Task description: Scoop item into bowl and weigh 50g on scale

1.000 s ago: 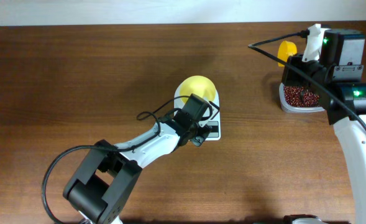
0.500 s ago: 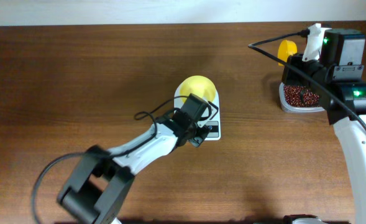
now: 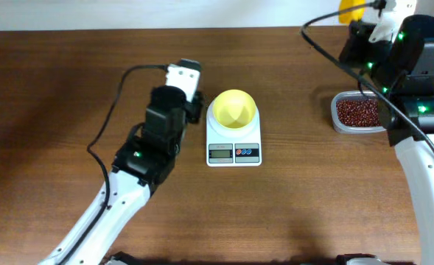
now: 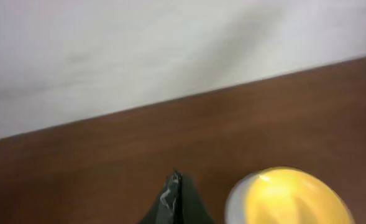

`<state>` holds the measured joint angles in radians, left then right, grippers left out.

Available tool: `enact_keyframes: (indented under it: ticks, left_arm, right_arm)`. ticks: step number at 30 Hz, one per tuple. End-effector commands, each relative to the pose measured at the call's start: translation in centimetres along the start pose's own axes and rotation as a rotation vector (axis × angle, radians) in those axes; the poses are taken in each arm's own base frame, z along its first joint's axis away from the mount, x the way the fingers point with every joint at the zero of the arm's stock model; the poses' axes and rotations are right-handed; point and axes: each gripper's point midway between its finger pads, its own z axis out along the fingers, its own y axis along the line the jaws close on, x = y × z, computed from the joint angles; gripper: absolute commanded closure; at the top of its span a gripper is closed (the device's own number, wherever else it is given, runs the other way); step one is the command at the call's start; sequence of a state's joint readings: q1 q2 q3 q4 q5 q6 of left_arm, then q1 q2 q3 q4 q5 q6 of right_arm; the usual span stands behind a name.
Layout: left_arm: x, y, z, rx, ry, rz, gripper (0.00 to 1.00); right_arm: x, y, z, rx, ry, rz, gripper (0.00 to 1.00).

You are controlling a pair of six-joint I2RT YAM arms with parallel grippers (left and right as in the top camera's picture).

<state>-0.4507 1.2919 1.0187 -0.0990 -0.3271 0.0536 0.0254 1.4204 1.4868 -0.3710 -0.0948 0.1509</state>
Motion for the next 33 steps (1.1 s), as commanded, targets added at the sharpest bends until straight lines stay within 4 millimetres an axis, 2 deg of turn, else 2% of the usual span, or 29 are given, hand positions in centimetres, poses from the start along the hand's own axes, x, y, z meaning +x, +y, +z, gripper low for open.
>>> enact_keyframes:
  ticks: [1,4,5,7,11,12,15,17,19,20,22,25,27,28,33]
  left_arm:
    - [1.3,-0.3,1.9,0.006,0.037,-0.017,1.00]
    - [4.4,-3.9,2.7,0.150,0.138,0.019,1.00]
    - [6.7,-6.1,2.5,0.232,0.216,0.074,1.00]
    - [10.1,-9.6,1.3,0.347,0.328,0.185,1.00]
    - [14.8,-14.6,-2.2,0.478,0.479,0.344,1.00]
    - [16.0,-15.1,-2.6,0.494,0.516,0.369,1.00]
    - [18.0,-16.3,-3.0,0.545,0.579,0.384,1.00]
    - [19.4,-17.3,-2.8,0.590,0.616,0.375,1.00]
    - [20.9,-17.6,-2.4,0.591,0.656,0.385,1.00]
    - [21.2,-17.6,-2.3,0.591,0.663,0.386,1.00]
    - [21.4,-17.7,-2.1,0.591,0.662,0.387,1.00]
    - [21.2,-17.8,-1.9,0.591,0.653,0.384,1.00]
    - [21.0,-17.9,-1.8,0.591,0.645,0.382,1.00]
    - [20.9,-18.0,-1.8,0.592,0.640,0.381,1.00]
    - [21.1,-18.1,-1.4,0.590,0.636,0.379,1.00]
  right_arm:
    - [-0.9,-0.2,1.3,-0.006,-0.035,0.040,0.96]
    - [-0.7,-0.4,2.7,-0.008,-0.045,0.039,0.96]
    - [-0.6,-0.4,3.2,-0.008,-0.047,0.039,0.96]
    - [-0.9,-0.4,3.4,-0.010,-0.060,0.037,0.96]
    - [-1.2,-0.3,3.3,-0.013,-0.073,0.036,0.96]
    - [-1.1,-0.3,3.3,-0.013,-0.069,0.036,0.96]
    - [0.2,0.0,3.4,-0.035,-0.014,0.041,0.96]
    - [3.9,1.3,3.0,-0.117,0.145,0.062,0.96]
    - [7.6,3.6,1.6,-0.284,0.303,-0.001,0.96]
    - [9.1,4.1,0.9,-0.331,0.361,-0.032,0.96]
    - [11.9,3.8,-0.3,-0.342,0.472,-0.091,0.96]
    - [14.7,0.9,-1.4,-0.216,0.602,-0.155,0.96]
    - [15.6,-3.5,-2.0,0.006,0.668,-0.202,0.96]
    - [15.5,-4.7,-2.1,0.066,0.670,-0.216,0.96]
    - [16.0,-7.2,-2.4,0.179,0.707,-0.240,0.96]
